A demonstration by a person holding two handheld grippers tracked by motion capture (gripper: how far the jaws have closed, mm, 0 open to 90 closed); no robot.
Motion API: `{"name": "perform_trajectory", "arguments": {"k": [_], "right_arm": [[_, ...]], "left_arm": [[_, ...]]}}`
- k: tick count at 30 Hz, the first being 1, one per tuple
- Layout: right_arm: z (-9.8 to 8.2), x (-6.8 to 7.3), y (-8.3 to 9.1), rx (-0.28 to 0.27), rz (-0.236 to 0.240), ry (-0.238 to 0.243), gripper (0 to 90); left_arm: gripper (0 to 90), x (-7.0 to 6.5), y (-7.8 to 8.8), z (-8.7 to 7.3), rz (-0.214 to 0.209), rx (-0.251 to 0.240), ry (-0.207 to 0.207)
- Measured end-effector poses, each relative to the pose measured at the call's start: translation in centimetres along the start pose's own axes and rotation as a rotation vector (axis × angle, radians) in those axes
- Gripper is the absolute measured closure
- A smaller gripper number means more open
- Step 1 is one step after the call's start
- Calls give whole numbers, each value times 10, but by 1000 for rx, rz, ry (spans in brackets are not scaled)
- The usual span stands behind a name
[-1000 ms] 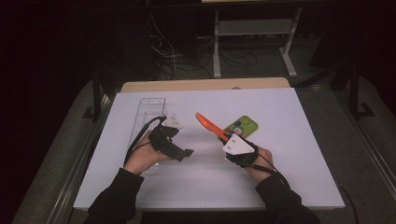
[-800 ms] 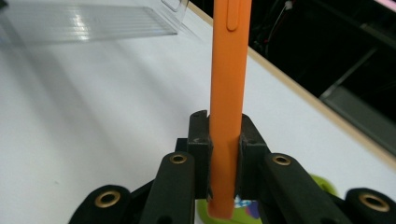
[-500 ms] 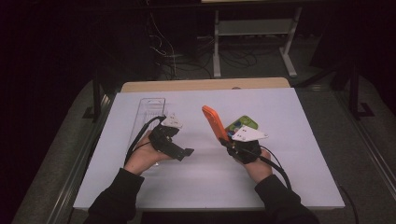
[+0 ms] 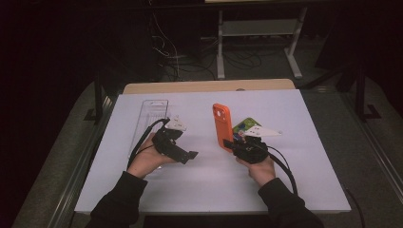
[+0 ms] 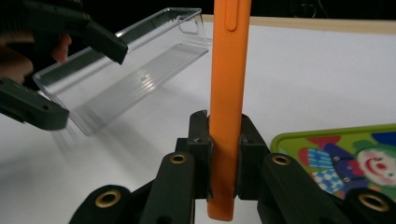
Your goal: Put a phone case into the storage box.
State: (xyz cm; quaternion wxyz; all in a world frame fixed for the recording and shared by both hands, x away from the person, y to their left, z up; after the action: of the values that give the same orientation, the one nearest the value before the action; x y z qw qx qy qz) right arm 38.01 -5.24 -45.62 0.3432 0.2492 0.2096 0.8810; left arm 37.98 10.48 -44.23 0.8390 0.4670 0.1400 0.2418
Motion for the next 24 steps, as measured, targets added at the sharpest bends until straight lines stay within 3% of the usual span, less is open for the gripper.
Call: {"name": "perform_trajectory", "arguments": {"k": [2, 7, 14, 21, 24], "right_arm": [[0, 0, -1, -5, 22, -29, 782], [-1, -1, -1, -2, 7, -18, 783], [0, 1, 0, -11, 1, 1, 783], [1, 2, 1, -11, -14, 3, 783], [2, 4, 1, -12, -11, 4, 783]], "left_arm": [[34, 0, 0, 0, 2, 0, 2], [31, 0, 2, 3, -1, -20, 15], [18, 5, 10, 20, -19, -101, 44], [0, 7, 12, 36, -72, -177, 91], [0, 6, 13, 44, -93, -187, 103]]}}
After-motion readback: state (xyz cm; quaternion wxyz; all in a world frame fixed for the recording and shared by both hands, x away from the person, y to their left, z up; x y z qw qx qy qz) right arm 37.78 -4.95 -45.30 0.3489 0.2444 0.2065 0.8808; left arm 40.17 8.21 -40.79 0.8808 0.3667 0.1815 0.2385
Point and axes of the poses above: each handheld gripper's, and its own axes: y roughly backward along the jaws, z roughly out of its top, x roughly to its left, the point moved 10 cm from there along -y, roughly forward along the jaws, and after that the axes turned 10 degrees about x, right-handed, at the moved point
